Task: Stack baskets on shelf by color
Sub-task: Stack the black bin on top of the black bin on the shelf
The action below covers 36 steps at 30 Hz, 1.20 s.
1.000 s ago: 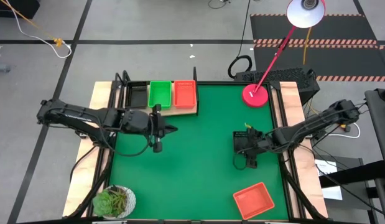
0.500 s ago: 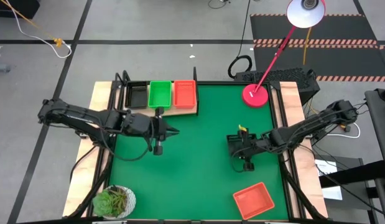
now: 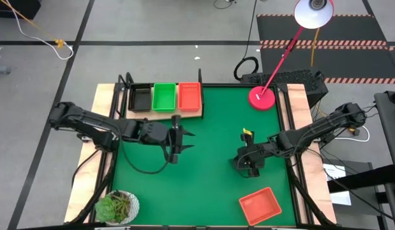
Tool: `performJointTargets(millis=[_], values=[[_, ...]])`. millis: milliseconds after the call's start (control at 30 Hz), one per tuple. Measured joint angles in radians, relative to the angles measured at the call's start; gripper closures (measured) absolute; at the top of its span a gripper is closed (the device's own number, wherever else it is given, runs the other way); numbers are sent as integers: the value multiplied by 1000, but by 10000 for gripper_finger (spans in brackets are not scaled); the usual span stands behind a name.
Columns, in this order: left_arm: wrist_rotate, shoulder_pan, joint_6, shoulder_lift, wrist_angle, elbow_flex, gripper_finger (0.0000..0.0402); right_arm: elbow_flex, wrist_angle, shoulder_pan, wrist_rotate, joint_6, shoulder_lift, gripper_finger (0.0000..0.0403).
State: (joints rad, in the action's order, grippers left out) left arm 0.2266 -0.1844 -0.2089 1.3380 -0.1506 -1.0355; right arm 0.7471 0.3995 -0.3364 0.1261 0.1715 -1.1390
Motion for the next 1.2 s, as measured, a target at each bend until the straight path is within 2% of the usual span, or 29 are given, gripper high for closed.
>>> performJointTargets(millis=[267, 400, 533, 667, 900, 1000, 1200], values=[[-33, 7, -73, 112, 154, 0, 193, -6, -3, -2, -20, 32, -24, 400], [-159, 39, -63, 184, 278, 0, 192, -8, 2, -19, -21, 26, -14, 400], [-303, 71, -41, 308, 447, 0, 192, -8, 0, -26, -24, 14, -12, 400], [-363, 94, -18, 451, 576, -11, 188, -8, 0, -26, -24, -4, -11, 400], [-367, 101, 10, 663, 571, -145, 136, -9, 0, -26, -26, -37, -11, 401], [-403, 101, 21, 728, 566, -199, 117, -10, -1, -26, -25, -48, -11, 401], [-450, 101, 57, 813, 569, -277, 121, -10, -6, -26, -24, -60, -12, 401]])
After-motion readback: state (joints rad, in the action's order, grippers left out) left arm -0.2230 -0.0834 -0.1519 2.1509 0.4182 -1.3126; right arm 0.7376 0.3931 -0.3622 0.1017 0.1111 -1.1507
